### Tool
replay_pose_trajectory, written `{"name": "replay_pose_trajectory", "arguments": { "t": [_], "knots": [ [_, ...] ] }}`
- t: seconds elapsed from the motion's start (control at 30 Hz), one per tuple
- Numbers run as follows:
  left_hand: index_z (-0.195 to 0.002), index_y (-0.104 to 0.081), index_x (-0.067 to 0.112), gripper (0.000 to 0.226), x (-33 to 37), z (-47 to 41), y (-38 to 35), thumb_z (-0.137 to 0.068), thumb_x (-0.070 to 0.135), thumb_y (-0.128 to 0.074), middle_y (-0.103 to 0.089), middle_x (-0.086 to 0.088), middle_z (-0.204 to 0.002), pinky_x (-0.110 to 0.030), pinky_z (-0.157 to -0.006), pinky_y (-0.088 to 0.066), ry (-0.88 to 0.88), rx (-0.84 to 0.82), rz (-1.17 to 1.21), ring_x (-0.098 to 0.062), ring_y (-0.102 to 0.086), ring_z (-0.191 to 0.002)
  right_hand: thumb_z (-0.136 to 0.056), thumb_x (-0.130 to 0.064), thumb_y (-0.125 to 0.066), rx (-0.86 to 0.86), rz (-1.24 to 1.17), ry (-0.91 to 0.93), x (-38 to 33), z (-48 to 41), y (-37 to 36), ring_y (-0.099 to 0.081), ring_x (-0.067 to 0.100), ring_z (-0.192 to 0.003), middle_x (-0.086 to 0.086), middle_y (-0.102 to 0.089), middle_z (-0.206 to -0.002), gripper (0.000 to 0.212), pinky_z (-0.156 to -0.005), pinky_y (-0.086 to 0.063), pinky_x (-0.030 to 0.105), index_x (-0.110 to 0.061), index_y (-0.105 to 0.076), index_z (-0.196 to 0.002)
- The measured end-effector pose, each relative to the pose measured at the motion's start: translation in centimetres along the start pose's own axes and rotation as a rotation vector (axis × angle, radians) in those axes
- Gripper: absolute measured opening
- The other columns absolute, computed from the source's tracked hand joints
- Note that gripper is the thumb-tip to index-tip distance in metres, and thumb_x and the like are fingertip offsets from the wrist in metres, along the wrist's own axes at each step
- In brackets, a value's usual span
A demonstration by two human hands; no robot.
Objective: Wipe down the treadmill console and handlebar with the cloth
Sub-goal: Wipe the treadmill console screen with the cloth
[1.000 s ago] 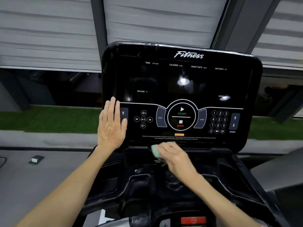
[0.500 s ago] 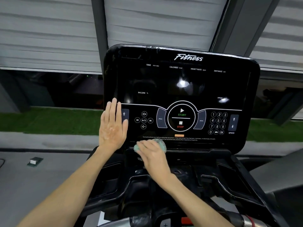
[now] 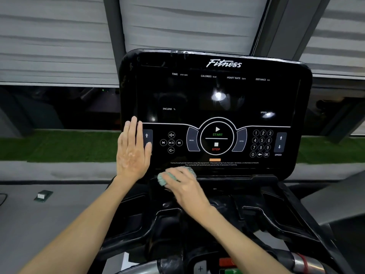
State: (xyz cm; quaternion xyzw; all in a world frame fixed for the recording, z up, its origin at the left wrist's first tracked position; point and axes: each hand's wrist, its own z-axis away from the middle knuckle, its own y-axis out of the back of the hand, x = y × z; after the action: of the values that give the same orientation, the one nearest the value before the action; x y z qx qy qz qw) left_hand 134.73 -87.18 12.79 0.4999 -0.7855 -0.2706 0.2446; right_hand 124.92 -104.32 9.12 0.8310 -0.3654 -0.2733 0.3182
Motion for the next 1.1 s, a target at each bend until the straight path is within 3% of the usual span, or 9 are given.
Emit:
{"name": "replay_pose_trajectory", "arguments": {
  "t": [0.1,0.37,0.5,0.6,0.7,0.77,0.9,1.1],
  "knots": [
    [-0.151,-0.023,-0.003,0.063,0.0,-0.1,0.0,-0.099,0.029,-0.037,-0.021,-0.021,-0.159,-0.045,-0.115,-0.024,0.004,-0.005,0.004,-0.036,-0.021,-0.146,-0.082,-0.007,-0.071,0.009,0.016,0.003,2.2,1.8,2.5,-0.057,0.022,-0.094,0.002,-0.065,-0.113,0.031,-0.088,-0.048,0.028,-0.011,-0.065,-0.112],
    [-0.151,-0.021,-0.003,0.064,0.1,-0.1,0.2,-0.099,0.030,-0.036,-0.020,-0.021,-0.159,-0.044,-0.115,-0.023,0.001,-0.016,-0.030,-0.035,-0.020,-0.147,-0.080,-0.002,-0.069,-0.025,0.112,-0.091,7.9,6.2,8.9,-0.065,0.022,-0.098,0.003,-0.070,-0.110,0.026,-0.096,-0.045,0.023,-0.005,-0.072,-0.105],
    [-0.151,-0.021,-0.004,0.064,0.1,0.0,0.2,-0.099,0.030,-0.037,-0.020,-0.022,-0.159,-0.043,-0.114,-0.023,0.002,-0.018,-0.049,-0.035,-0.020,-0.146,-0.079,0.007,-0.072,0.007,0.098,-0.138,6.0,5.5,7.7,-0.062,0.019,-0.096,0.001,-0.069,-0.106,0.028,-0.092,-0.047,0.023,-0.006,-0.072,-0.103],
    [-0.150,-0.022,-0.005,0.064,0.0,-0.1,0.2,-0.098,0.029,-0.037,-0.021,-0.023,-0.159,-0.044,-0.114,-0.024,-0.003,-0.013,-0.047,-0.036,-0.021,-0.146,-0.084,-0.002,-0.067,0.009,0.061,-0.124,3.0,3.2,4.6,-0.060,0.018,-0.092,-0.001,-0.068,-0.104,0.021,-0.090,-0.046,0.023,-0.011,-0.070,-0.103],
    [-0.149,-0.024,-0.005,0.063,-0.1,-0.1,0.1,-0.098,0.029,-0.037,-0.022,-0.023,-0.158,-0.046,-0.113,-0.027,-0.006,-0.003,-0.018,-0.037,-0.021,-0.145,-0.084,-0.006,-0.063,-0.021,-0.004,-0.151,0.6,1.1,2.6,-0.056,0.018,-0.080,-0.003,-0.066,-0.091,0.013,-0.078,-0.051,0.030,-0.011,-0.068,-0.095],
    [-0.149,-0.025,-0.006,0.062,-0.1,0.0,0.0,-0.099,0.029,-0.036,-0.022,-0.023,-0.158,-0.047,-0.114,-0.027,-0.007,0.005,-0.003,-0.038,-0.022,-0.145,-0.082,-0.002,-0.067,-0.046,-0.042,-0.168,0.7,1.1,3.2,-0.057,0.019,-0.082,-0.002,-0.067,-0.093,0.019,-0.078,-0.052,0.032,-0.009,-0.068,-0.099],
    [-0.149,-0.026,-0.007,0.061,0.1,0.0,0.0,-0.099,0.028,-0.037,-0.023,-0.024,-0.158,-0.048,-0.114,-0.028,-0.011,0.016,0.019,-0.039,-0.023,-0.145,-0.084,-0.003,-0.064,-0.133,-0.004,-0.158,3.7,3.2,6.4,-0.058,0.021,-0.085,0.000,-0.066,-0.100,0.025,-0.080,-0.045,0.027,-0.008,-0.067,-0.108],
    [-0.150,-0.023,-0.005,0.063,0.0,-0.1,0.1,-0.099,0.030,-0.035,-0.022,-0.023,-0.158,-0.046,-0.113,-0.026,-0.003,0.007,0.009,-0.038,-0.022,-0.145,-0.079,0.003,-0.072,-0.092,0.096,-0.262,8.8,6.9,10.6,-0.061,0.019,-0.089,0.000,-0.069,-0.102,0.030,-0.086,-0.041,0.015,-0.009,-0.072,-0.106]
  ]
}}
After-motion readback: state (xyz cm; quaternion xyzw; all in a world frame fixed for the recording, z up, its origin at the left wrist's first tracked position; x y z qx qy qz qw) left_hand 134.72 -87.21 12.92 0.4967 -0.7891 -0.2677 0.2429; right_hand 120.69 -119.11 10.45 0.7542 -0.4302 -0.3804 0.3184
